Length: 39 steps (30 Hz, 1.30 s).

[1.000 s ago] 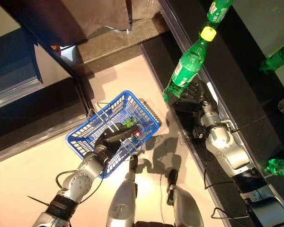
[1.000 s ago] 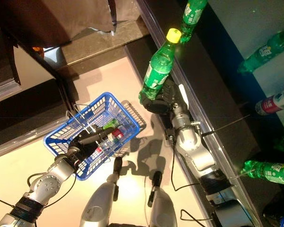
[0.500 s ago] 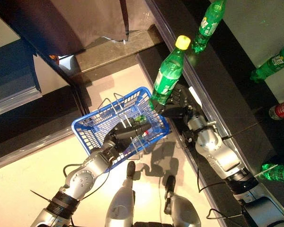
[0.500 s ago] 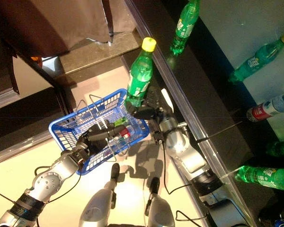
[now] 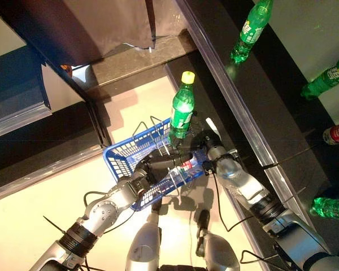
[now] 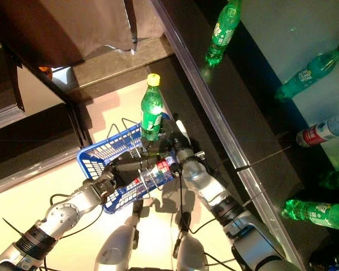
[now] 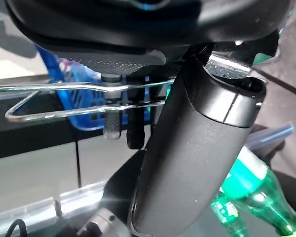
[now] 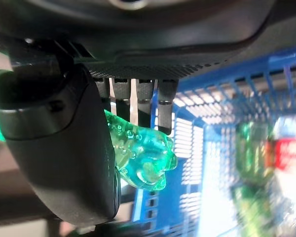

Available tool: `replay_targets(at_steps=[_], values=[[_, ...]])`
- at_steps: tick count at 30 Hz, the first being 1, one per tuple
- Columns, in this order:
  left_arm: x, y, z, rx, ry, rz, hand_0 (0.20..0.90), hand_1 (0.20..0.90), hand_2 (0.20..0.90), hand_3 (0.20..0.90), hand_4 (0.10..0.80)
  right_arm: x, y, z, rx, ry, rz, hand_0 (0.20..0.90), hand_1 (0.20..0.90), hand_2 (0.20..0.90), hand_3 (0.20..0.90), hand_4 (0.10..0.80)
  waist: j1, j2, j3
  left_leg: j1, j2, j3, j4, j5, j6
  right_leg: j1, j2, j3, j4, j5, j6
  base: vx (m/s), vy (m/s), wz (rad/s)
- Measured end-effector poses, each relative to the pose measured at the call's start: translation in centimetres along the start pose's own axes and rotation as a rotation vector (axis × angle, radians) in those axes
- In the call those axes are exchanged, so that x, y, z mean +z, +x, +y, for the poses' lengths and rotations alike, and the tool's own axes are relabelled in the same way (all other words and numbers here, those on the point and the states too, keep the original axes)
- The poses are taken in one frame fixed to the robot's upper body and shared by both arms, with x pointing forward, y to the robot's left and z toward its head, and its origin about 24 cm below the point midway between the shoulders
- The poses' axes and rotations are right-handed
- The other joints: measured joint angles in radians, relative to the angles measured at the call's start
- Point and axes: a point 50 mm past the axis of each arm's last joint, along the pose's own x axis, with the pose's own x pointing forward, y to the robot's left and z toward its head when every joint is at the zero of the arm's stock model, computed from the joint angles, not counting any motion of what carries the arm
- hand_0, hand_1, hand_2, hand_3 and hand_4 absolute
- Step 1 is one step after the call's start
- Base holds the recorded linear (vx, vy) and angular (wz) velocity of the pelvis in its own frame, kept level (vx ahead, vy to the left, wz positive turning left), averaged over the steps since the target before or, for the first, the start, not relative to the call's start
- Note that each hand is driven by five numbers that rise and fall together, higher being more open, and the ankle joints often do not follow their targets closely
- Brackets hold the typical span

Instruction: Pick up the drink and place into the basket.

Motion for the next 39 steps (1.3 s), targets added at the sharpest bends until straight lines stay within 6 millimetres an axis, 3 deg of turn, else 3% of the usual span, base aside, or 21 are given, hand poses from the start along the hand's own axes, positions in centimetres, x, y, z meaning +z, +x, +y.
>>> replay_targets(at_steps=[10, 27, 39], values=[[0.2, -0.1, -0.3, -0.067, 0.005, 0.001, 0.300, 0.300, 0.300, 0.200, 0.100, -7.3, -0.4, -1.1, 0.005, -0.291, 0.354, 0.300, 0.300, 0.300, 0.200, 0.100, 0.036, 0.013, -0.003, -0.004, -0.003, -0.014, 0.000, 0.003, -0.001, 0.005, -0.002, -0.010, -0.002, -0.001, 0.001, 0.007, -0.003, 0.04], [-0.1, -0.1, -0.3, -0.071, -0.009, 0.040, 0.300, 0.300, 0.300, 0.200, 0.100, -6.9, 0.6, -1.0, 0.055, -0.412, 0.357, 0.300, 0.300, 0.300, 0.200, 0.100, 0.060, 0.016, -0.004, -0.006, -0.010, -0.040, 0.000, 0.005, -0.001, 0.023, -0.003, -0.036, -0.019, -0.001, 0.001, -0.006, 0.001, 0.04], [-0.1, 0.7, -1.8, -0.128, -0.043, 0.031, 0.300, 0.300, 0.300, 0.200, 0.100, -3.8, 2.9, 0.6, 0.372, -1.039, 0.289, 0.300, 0.300, 0.300, 0.200, 0.100, 0.096, 0.035, -0.008, -0.034, -0.015, -0.065, 0.017, 0.005, -0.001, 0.016, -0.005, -0.062, -0.018, -0.001, 0.002, -0.010, 0.002, 0.06]])
